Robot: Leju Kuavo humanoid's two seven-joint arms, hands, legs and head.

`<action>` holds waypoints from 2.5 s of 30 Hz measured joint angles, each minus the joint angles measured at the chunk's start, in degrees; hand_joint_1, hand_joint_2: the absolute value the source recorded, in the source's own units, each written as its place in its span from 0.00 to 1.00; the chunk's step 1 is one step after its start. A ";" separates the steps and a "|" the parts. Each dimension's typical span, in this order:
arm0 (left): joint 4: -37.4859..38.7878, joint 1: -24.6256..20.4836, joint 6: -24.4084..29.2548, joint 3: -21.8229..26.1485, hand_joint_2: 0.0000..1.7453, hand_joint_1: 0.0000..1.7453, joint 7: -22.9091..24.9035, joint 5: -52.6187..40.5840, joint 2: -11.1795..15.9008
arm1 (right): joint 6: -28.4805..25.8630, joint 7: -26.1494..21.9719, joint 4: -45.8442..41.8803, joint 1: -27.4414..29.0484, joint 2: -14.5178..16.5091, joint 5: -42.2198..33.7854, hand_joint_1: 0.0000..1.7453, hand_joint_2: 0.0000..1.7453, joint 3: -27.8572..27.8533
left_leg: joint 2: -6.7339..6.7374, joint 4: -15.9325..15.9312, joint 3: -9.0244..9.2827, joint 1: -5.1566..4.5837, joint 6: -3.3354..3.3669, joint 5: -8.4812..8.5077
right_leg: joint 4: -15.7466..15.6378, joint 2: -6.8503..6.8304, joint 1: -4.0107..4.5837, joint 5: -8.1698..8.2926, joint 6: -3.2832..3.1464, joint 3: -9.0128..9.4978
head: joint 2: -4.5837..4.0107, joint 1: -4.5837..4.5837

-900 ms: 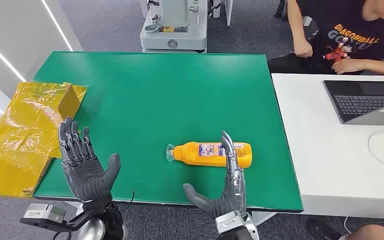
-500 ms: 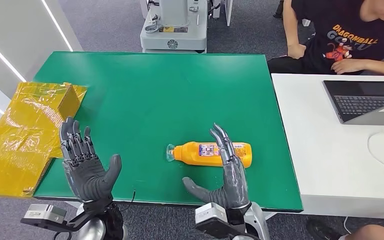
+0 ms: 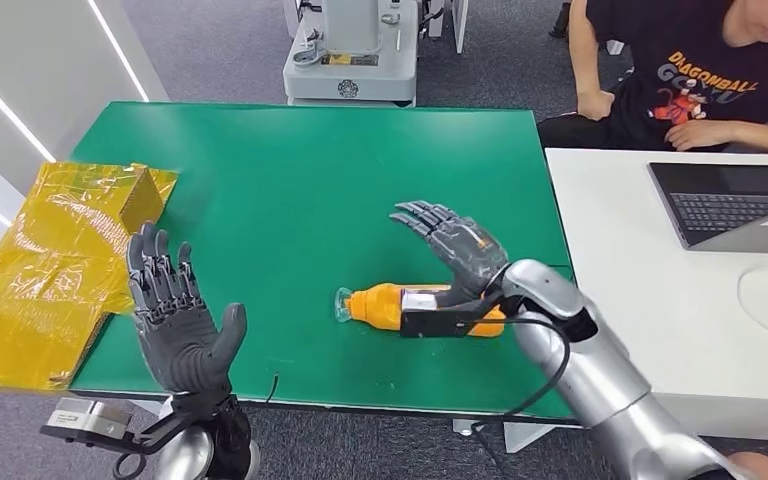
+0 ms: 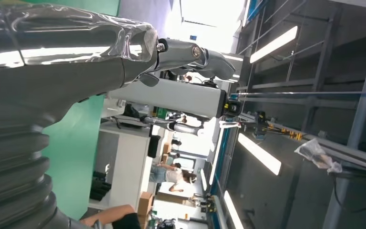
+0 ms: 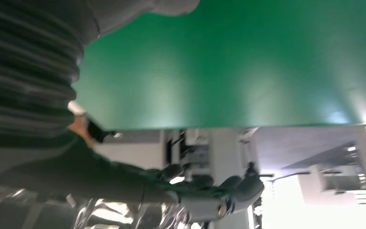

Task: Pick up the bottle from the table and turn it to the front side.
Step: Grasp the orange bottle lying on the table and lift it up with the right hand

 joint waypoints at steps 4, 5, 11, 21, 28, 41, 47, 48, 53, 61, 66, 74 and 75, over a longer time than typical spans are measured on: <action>0.17 -0.56 -0.12 -0.01 1.00 0.00 0.00 0.45 0.00 | 6.15 -1.25 5.41 -5.44 -1.70 -1.16 0.00 1.00 2.38 | 0.00 0.00 -0.03 -0.01 0.00 -0.02 | 0.00 0.03 0.00 0.00 0.00 -0.02 | 0.00 -0.01; 0.22 -0.74 -0.15 -0.01 1.00 0.00 0.00 0.61 0.00 | 8.94 -1.84 6.92 -7.07 -2.15 -1.86 0.00 1.00 3.33 | -0.01 0.00 -0.05 -0.01 0.00 -0.02 | 0.00 0.02 0.00 -0.01 0.01 -0.03 | 0.00 0.00; 0.94 -1.21 -0.49 -0.27 1.00 0.00 0.00 0.90 -0.11 | 21.03 -5.13 18.14 -18.63 -2.70 -5.45 0.00 1.00 9.99 | -0.01 0.00 -0.06 -0.01 0.01 -0.02 | 0.00 0.02 0.00 -0.01 0.01 -0.05 | 0.00 -0.01; 1.45 -1.30 -0.89 -0.49 1.00 0.00 0.00 1.10 -0.11 | 20.87 -6.30 29.73 -21.49 -1.90 -8.02 0.00 1.00 17.65 | -0.07 0.00 -0.08 -0.01 0.01 -0.02 | -0.02 -0.05 0.00 -0.02 0.02 -0.04 | 0.00 -0.01; 1.57 -1.31 -0.87 -0.49 1.00 0.00 0.00 1.10 -0.11 | 17.97 -5.31 33.35 -20.10 -1.33 -9.79 0.00 1.00 20.46 | -0.05 0.00 -0.07 -0.01 0.01 -0.02 | -0.02 -0.02 0.01 -0.02 0.02 -0.04 | 0.00 -0.01; 1.58 -1.30 -0.99 -0.49 1.00 0.00 0.00 1.36 -0.13 | 16.57 -5.20 35.65 -18.19 -0.43 -11.64 0.00 1.00 23.35 | -0.05 0.00 -0.07 -0.01 0.01 -0.02 | -0.02 -0.02 0.00 -0.02 0.02 -0.04 | 0.00 -0.01; 1.58 -1.30 -1.21 -0.49 1.00 0.00 0.00 1.34 -0.13 | 15.97 -4.48 35.91 -17.62 -0.44 -12.64 0.00 1.00 24.29 | -0.05 0.00 -0.06 -0.01 0.01 -0.03 | -0.03 -0.01 0.01 -0.02 0.02 -0.06 | 0.00 -0.01; 1.59 -1.30 -1.21 -0.49 1.00 0.00 0.00 1.32 -0.13 | 15.72 -4.29 35.95 -17.52 -0.46 -12.66 0.00 1.00 24.41 | -0.05 0.00 -0.06 -0.01 0.01 -0.03 | -0.03 -0.01 0.01 -0.02 0.02 -0.06 | 0.00 -0.01; 1.69 -1.30 -1.21 -0.49 1.00 0.00 0.00 0.98 -0.13 | 14.54 -3.05 36.17 -17.30 -0.98 -12.45 0.00 1.00 25.61 | -0.05 0.00 -0.06 -0.01 0.01 -0.03 | -0.03 -0.01 0.01 -0.02 0.02 -0.05 | 0.00 -0.01; 1.79 -1.30 -1.21 -0.49 1.00 0.00 0.00 0.84 -0.13 | 13.90 -2.73 36.49 -17.23 -1.83 -12.30 0.00 1.00 26.89 | -0.05 0.00 -0.07 -0.01 0.01 -0.03 | -0.04 -0.01 0.00 -0.02 0.02 -0.05 | 0.00 -0.01; 1.91 -1.30 -1.33 -0.49 1.00 0.00 0.00 0.75 -0.13 | 13.15 -2.21 36.62 -17.00 -2.19 -12.46 0.00 1.00 27.24 | -0.05 0.00 -0.07 -0.01 0.01 -0.03 | -0.04 -0.01 0.00 -0.02 0.02 -0.05 | 0.00 -0.01; 2.03 -1.28 -1.75 -0.45 1.00 0.00 0.00 0.20 -0.13 | 6.33 -1.32 37.04 -15.01 -2.56 -12.10 0.94 1.00 28.40 | -0.04 0.00 -0.05 -0.01 0.02 -0.04 | -0.04 0.00 0.01 -0.02 0.02 -0.04 | 0.00 -0.01; 2.03 -1.26 -1.74 -0.45 1.00 0.00 0.00 0.13 -0.12 | 5.48 -1.36 37.06 -14.77 -2.56 -12.12 0.97 1.00 28.50 | -0.03 0.00 -0.05 -0.01 0.02 -0.04 | -0.04 0.00 0.01 -0.02 0.02 -0.03 | 0.00 -0.01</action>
